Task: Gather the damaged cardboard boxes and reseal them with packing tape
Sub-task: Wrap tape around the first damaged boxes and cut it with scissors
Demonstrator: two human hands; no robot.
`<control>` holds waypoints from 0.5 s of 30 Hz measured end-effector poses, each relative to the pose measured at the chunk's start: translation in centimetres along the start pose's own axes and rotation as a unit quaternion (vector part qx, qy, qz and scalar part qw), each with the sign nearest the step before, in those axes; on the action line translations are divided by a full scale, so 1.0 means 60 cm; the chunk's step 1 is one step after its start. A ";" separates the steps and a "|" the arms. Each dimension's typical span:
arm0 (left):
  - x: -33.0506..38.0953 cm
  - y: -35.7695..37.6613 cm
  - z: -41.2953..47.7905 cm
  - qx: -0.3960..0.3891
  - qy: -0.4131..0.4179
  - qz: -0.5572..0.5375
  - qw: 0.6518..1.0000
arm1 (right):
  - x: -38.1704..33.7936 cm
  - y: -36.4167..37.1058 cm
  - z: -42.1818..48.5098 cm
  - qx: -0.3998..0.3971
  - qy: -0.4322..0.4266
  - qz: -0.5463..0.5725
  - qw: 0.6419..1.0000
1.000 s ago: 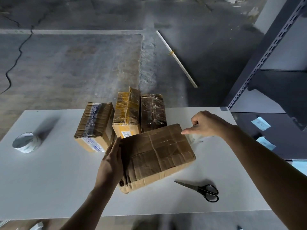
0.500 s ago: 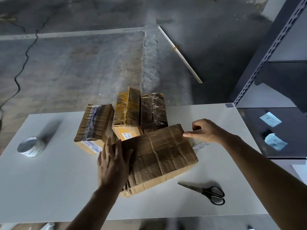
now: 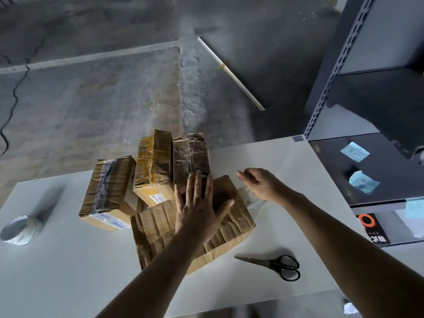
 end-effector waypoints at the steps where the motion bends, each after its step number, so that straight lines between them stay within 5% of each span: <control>1: 0.016 0.001 0.007 -0.009 0.007 -0.001 1.000 | 0.002 0.002 0.001 0.002 -0.001 0.003 1.000; 8: 0.093 0.003 0.041 -0.046 0.060 0.042 0.996 | 0.021 -0.003 -0.008 0.078 0.033 0.082 0.993; 12: 0.086 0.008 0.048 -0.068 0.065 0.032 0.995 | 0.068 0.006 -0.042 0.061 0.113 0.294 0.947; 15: 0.080 0.009 0.048 -0.083 0.062 0.027 0.994 | 0.067 0.006 -0.044 0.063 0.113 0.291 0.948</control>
Point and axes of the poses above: each hand's wrist, its own z-axis towards the middle knuckle, its own y-axis out of the palm, x = y × z, the point moved 5 cm from there along z, towards the middle knuckle, and after that the axes turned 9 degrees about -y, right-handed, at the moved point
